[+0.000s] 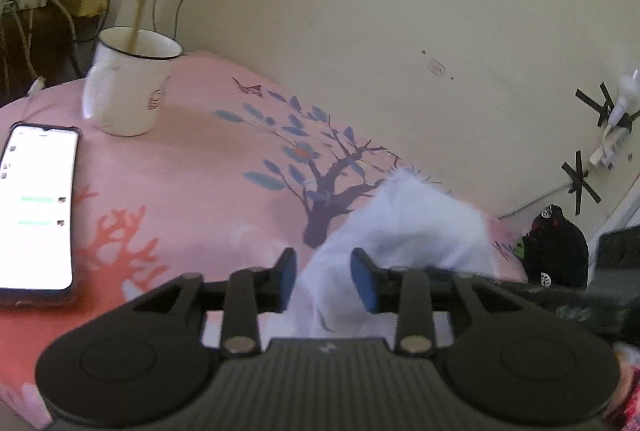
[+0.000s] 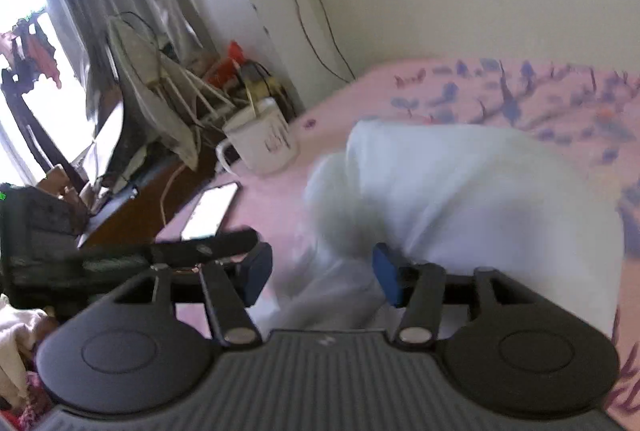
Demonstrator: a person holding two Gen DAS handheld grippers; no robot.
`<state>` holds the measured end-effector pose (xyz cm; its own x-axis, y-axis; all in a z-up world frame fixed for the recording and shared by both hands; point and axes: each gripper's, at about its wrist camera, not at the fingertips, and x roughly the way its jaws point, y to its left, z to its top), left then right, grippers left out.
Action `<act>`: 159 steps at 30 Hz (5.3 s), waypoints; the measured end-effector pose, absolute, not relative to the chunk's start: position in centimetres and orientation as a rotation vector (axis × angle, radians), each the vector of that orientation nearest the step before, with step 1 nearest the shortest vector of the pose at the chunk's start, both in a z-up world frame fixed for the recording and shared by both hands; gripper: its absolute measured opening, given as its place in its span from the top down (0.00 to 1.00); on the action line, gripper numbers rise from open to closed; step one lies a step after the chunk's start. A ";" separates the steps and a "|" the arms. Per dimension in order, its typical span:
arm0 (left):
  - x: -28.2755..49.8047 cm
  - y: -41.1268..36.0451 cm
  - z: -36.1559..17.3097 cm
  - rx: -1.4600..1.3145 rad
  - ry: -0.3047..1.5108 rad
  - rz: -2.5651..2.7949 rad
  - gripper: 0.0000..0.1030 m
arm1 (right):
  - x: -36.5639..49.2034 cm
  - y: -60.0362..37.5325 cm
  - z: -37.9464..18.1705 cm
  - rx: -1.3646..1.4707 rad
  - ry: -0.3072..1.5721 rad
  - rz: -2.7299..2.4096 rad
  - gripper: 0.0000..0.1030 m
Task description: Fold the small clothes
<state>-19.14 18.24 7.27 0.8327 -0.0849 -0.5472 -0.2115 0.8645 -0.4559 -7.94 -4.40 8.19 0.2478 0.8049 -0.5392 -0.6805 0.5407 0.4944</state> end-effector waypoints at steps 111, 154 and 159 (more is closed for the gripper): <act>-13.7 9.1 2.9 -0.014 0.689 0.316 0.00 | -10.1 -20.3 2.7 0.396 0.743 0.843 0.12; -10.5 8.7 5.0 -0.279 0.831 -0.110 0.53 | -6.4 -18.0 5.6 0.301 0.709 0.729 0.86; -8.0 2.4 5.0 -0.264 0.860 -0.252 0.52 | -7.2 -25.0 6.2 0.324 0.666 0.589 0.86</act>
